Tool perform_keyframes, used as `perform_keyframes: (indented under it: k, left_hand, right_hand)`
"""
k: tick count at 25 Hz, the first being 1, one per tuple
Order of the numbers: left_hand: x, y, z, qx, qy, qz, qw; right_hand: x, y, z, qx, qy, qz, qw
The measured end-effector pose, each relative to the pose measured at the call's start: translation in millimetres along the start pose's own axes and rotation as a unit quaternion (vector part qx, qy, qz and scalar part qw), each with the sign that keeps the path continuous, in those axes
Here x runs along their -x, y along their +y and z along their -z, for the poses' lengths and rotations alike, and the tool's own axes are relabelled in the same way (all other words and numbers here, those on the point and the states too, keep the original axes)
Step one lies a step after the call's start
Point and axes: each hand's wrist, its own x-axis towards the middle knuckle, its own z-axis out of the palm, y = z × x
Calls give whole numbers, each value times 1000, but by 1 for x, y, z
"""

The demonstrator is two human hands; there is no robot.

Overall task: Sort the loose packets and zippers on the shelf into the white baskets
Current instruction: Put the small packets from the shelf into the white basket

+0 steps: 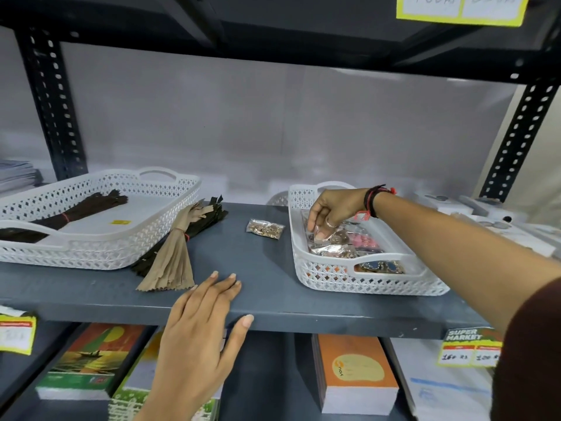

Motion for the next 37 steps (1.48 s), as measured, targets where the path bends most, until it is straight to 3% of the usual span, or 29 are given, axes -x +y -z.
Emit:
perform_keyframes:
  k: [3,9,12,17,22,26,28,32,35,37]
  left_hand:
    - [0,0,0,2,-1,-3,1000]
    - [0,0,1,9,8,-11,1000]
    - [-1,-2,0,2,11,-24,1000]
    - [1,-6,0,-20,-3,-20,1000]
    - [1,-7,-4,-30,5,-17,999]
    - [1,-7,-4,-36,14,-18,999]
    - [2,-6,-4,-38,14,-20,999]
    - [2,-5,-5,-41,21,-24,999]
    - [2,-5,-6,-45,34,-25,998]
    - [2,-4,-8,-54,42,-24,997]
  right_hand:
    - [5,-6,13,-23,13,-8,1000]
    - [-18,-49,49,-26,223,51,973]
    - [-49,-71,29,70,185,73,977]
    - [-94,-82,-11,274,51,0,960]
    - [-95,-86,-17,277,38,-35,959]
    - [-90,-90,-20,245,76,-40,966]
    - [-80,-94,-7,181,148,-12,972]
    - [-23,-95,47,90,298,13,950]
    - [23,-66,77,117,307,-20,944]
    - [44,-34,78,170,263,-57,948]
